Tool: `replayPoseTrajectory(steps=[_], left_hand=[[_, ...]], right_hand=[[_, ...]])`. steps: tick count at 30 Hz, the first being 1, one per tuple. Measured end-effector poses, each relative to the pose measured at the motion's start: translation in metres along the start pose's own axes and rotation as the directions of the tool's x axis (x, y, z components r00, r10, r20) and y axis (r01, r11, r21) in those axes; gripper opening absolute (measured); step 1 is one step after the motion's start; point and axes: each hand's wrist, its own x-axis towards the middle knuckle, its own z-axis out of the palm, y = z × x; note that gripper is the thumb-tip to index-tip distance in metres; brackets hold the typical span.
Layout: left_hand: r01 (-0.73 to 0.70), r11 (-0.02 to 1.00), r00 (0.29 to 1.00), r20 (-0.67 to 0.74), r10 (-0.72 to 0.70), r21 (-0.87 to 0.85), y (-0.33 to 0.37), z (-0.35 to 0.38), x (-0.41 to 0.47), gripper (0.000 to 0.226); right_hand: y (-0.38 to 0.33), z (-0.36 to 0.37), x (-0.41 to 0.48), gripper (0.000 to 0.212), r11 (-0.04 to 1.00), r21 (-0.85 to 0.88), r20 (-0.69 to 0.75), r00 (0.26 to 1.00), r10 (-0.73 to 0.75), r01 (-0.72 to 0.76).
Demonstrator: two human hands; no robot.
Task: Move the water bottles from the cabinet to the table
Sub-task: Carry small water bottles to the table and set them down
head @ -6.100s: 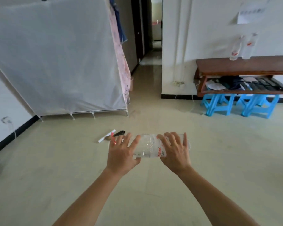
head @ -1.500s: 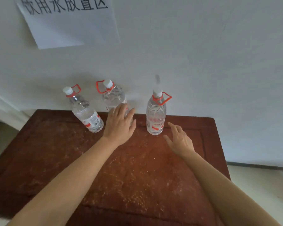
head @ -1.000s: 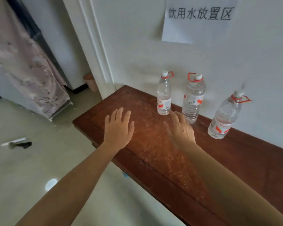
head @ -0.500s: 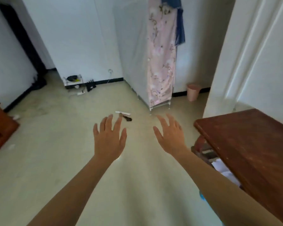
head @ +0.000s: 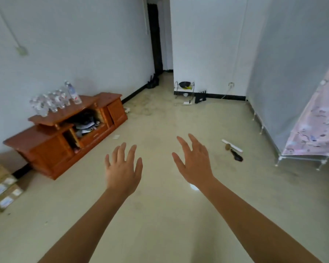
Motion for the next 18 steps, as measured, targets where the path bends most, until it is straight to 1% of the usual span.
replayPoseTrajectory(steps=[3,6,9,11,15,18], left_hand=[[0.084,0.996,0.996,0.028,-0.085,0.021,-0.008,0.023,0.069,0.055],[0.118,0.992,0.992,0.037,-0.119,0.046,-0.015,0.031,0.125,0.056],[0.212,0.976,0.977,0.02,-0.213,0.039,-0.036,0.036,0.184,0.058],[0.276,0.959,0.96,0.017,-0.278,0.056,-0.06,0.047,0.208,0.059],[0.37,0.926,0.927,0.026,-0.373,0.079,-0.12,0.078,0.252,0.06],[0.397,0.913,0.917,0.014,-0.4,0.094,-0.168,0.108,0.293,0.061]], right_hand=[[0.013,0.039,0.073,0.057,0.998,0.018,0.022,0.998,-0.057,0.056],[0.023,0.069,0.134,0.057,0.993,0.031,0.04,0.992,-0.116,0.115],[0.025,0.106,0.205,0.057,0.991,0.07,0.09,0.988,-0.123,0.117],[0.017,0.136,0.239,0.058,0.988,0.081,0.148,0.979,-0.14,0.129],[-0.008,0.208,0.3,0.059,0.971,0.111,0.222,0.947,-0.231,0.211],[-0.028,0.264,0.349,0.061,0.96,0.105,0.253,0.926,-0.278,0.26]])
